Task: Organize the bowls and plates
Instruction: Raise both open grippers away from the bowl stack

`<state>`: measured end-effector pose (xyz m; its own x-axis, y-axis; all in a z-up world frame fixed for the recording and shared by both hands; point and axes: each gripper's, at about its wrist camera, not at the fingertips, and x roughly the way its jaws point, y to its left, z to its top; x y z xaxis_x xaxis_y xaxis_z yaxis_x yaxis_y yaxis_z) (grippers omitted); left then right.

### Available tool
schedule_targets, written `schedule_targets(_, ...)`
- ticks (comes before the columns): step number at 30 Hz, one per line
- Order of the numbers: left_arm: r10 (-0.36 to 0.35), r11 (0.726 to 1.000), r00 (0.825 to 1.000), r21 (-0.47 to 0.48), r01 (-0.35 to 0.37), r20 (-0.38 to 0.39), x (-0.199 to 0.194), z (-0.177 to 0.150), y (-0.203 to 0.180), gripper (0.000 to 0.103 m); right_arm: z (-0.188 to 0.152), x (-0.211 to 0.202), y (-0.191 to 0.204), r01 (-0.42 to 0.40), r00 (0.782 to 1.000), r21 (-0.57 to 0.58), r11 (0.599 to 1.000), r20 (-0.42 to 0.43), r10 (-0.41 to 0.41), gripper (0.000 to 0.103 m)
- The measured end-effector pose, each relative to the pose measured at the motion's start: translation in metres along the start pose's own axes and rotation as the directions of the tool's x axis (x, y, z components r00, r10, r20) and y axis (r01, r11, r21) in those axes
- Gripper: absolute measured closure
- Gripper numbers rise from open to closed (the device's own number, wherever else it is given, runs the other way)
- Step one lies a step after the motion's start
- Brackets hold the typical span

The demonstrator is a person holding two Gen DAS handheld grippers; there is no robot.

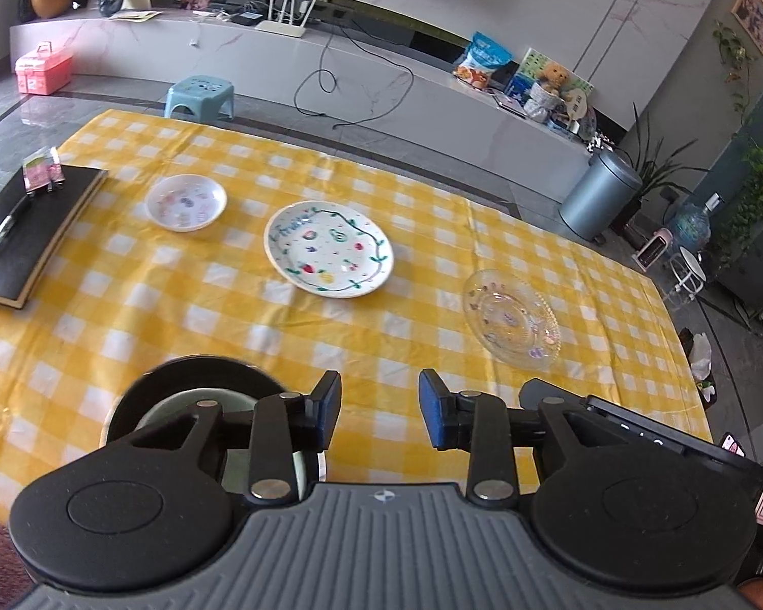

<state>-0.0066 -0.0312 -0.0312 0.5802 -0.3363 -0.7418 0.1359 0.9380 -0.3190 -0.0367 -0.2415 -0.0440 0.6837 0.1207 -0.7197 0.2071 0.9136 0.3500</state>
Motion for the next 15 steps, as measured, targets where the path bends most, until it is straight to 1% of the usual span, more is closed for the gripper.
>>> schedule_targets(5, 0.003, 1.000, 1.000, 0.011, -0.003, -0.009, 0.025, 0.001, -0.024, 0.064, 0.008, 0.004, -0.037, 0.042, 0.999, 0.047, 0.998, 0.028, -0.044, 0.058)
schedule_targets(9, -0.018, 0.999, 0.999, 0.045, 0.016, 0.044, 0.040, 0.001, -0.042, 0.060, 0.014, 0.012, -0.066, 0.062, 0.996, 0.100, 0.993, 0.050, -0.068, 0.058)
schedule_targets(12, -0.046, 0.998, 0.997, 0.054, 0.043, 0.062, 0.052, 0.004, -0.055, 0.059, 0.019, 0.018, -0.087, 0.068, 0.994, 0.139, 0.988, 0.073, -0.079, 0.058)
schedule_targets(15, -0.056, 0.997, 0.996, 0.063, 0.052, 0.066, 0.070, 0.010, -0.066, 0.059, 0.025, 0.026, -0.102, 0.071, 0.992, 0.163, 0.984, 0.094, -0.087, 0.058)
